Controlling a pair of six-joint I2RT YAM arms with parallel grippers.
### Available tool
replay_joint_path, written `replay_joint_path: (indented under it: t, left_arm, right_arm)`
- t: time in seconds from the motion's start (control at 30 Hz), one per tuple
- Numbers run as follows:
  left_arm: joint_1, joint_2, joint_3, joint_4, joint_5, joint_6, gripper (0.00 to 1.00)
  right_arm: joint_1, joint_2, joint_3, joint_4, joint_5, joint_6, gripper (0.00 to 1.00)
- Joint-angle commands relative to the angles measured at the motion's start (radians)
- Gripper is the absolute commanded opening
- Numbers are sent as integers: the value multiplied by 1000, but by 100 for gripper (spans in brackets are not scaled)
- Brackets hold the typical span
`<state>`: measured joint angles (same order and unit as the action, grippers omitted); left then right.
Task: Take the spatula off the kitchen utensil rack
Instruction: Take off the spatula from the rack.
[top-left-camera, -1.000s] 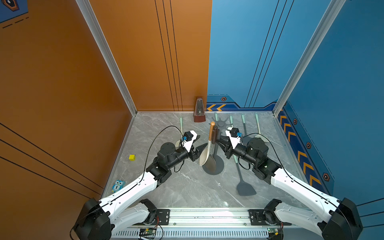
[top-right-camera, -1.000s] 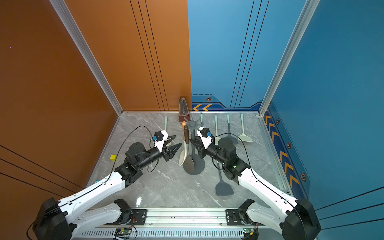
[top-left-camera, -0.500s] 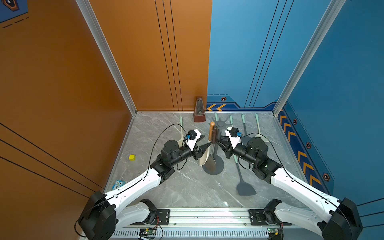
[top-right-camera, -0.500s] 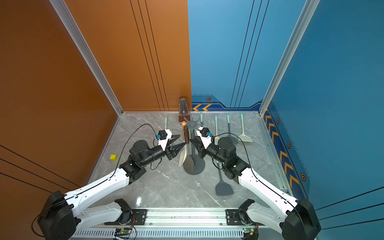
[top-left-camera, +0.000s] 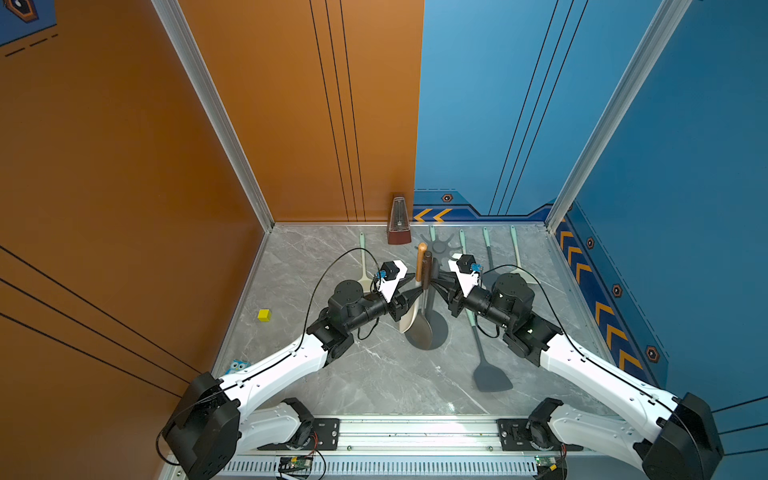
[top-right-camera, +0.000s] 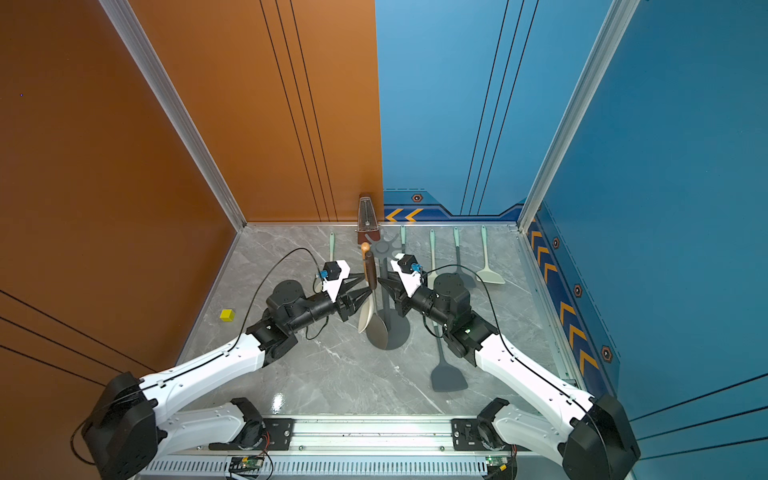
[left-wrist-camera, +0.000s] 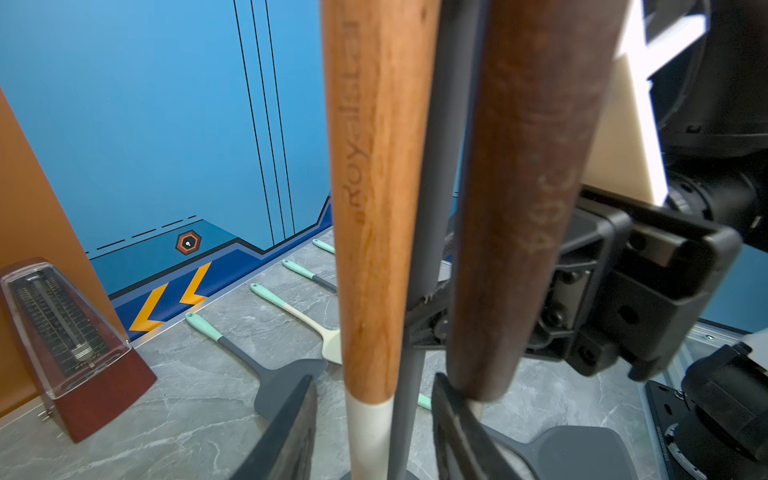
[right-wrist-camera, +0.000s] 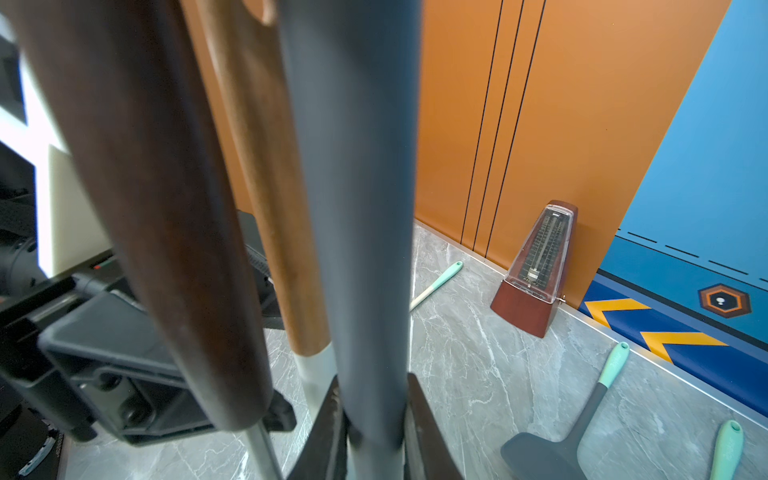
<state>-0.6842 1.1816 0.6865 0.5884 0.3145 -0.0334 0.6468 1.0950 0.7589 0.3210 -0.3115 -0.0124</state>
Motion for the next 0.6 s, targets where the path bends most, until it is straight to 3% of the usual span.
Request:
replay_joint_path:
  t: [0.0, 0.13, 0.57]
  left_arm:
    - [-12, 11, 22, 37, 18, -1, 45]
    - [-13, 27, 28, 50, 26, -9, 44]
    - [-15, 30, 27, 59, -4, 5, 26]
  right_arm:
    - [15, 17, 3, -106, -47, 40, 0]
    - [15, 18, 5, -108, -46, 37, 0]
    - [13, 27, 11, -110, -47, 34, 0]
